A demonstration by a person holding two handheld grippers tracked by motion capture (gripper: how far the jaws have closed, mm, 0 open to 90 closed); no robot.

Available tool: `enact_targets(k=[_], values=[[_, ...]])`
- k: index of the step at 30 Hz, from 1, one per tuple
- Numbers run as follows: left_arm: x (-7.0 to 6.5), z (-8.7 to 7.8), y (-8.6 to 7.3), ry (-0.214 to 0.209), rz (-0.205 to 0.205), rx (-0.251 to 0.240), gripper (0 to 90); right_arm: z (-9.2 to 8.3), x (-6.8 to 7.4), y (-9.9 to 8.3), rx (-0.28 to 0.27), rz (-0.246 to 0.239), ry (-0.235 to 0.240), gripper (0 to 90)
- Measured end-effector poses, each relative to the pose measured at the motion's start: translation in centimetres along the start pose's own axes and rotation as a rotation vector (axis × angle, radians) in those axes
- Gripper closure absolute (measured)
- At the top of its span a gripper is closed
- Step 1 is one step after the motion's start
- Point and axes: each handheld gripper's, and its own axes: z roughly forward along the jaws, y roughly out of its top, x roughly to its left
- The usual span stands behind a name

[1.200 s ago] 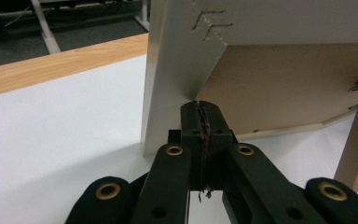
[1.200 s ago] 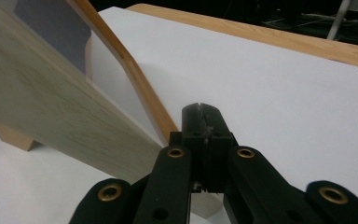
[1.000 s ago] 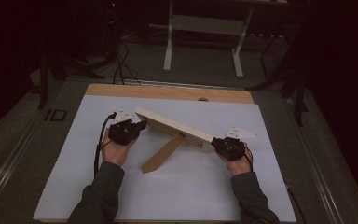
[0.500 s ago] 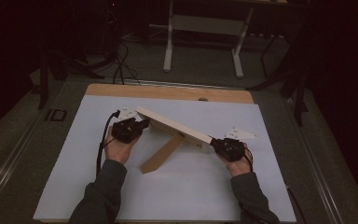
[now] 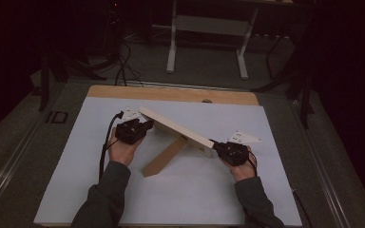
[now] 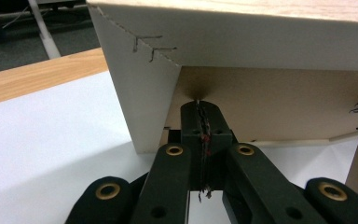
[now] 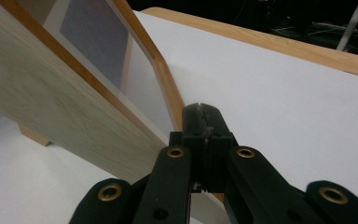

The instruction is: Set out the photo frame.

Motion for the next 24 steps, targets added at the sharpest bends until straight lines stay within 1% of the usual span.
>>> enact_targets(k=[6, 24], values=[[-0.09, 0.1, 0.05, -0.01, 0.002, -0.003, 90.0, -0.14, 0.2, -0.09, -0.005, 0.0, 0.005, 89.5], [-0.67, 0.39, 0.31, -0.018, 0.008, -0.003, 90.0, -0.52, 0.86, 0.02, -0.009, -0.017, 0.017, 89.6]])
